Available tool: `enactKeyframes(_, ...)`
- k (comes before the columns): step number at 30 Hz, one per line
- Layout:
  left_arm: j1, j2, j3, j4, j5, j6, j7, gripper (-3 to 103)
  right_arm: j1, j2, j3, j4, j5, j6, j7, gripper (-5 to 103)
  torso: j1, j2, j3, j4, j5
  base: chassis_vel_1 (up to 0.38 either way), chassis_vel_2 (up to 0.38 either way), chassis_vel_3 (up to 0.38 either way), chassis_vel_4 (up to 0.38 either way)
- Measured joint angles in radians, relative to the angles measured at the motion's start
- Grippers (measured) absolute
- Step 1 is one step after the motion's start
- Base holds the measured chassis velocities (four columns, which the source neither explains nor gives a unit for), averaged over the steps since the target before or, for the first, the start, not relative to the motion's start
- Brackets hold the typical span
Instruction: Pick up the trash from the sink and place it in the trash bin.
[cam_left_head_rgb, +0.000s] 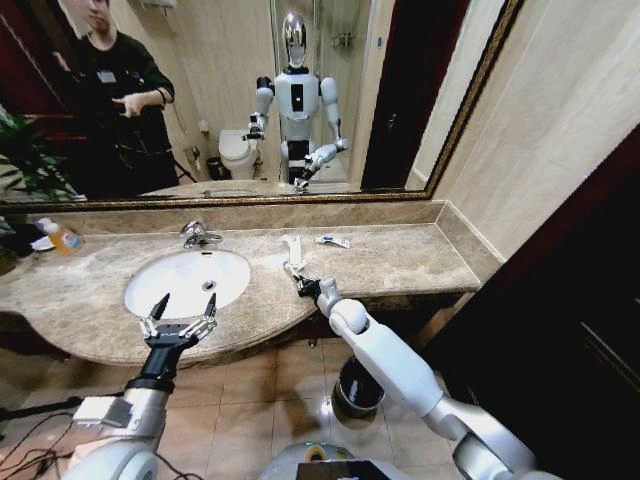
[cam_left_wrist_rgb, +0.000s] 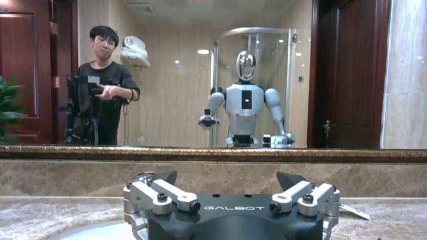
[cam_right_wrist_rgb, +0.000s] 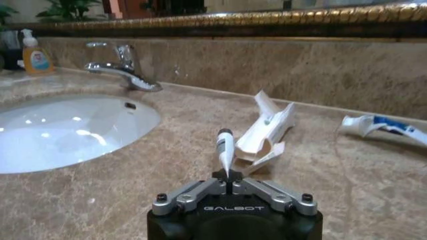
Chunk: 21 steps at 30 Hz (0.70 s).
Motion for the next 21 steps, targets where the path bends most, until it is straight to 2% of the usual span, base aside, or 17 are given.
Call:
enactKeyframes(9, 0.000, 0.000, 0.000, 0.000, 0.000, 0.000, 0.000, 100, -0.051, -0.049, 0.063, 0.098, 0.001, 0.017, 0.031, 0, 0.000, 0.000, 0.000, 0.0000, 0.0001, 0.000, 0.000, 0.000, 0.000)
enactKeyframes(14, 0.000, 0.000, 0.000, 0.000, 0.000, 0.000, 0.000, 100, -0.142, -0.118, 0.144, 0.198, 0.010, 0.051, 0.013, 0, 0.000, 0.000, 0.000, -0.0001, 0.0000, 0.000, 0.000, 0.000, 0.000)
enactKeyframes(21, 0.000, 0.000, 0.000, 0.000, 0.000, 0.000, 0.000, 100, -0.271, -0.181, 0.251, 0.308, 0.011, 0.066, 0.004, 0, 0.000, 0.000, 0.000, -0.0001, 0.0002, 0.000, 0.000, 0.000, 0.000)
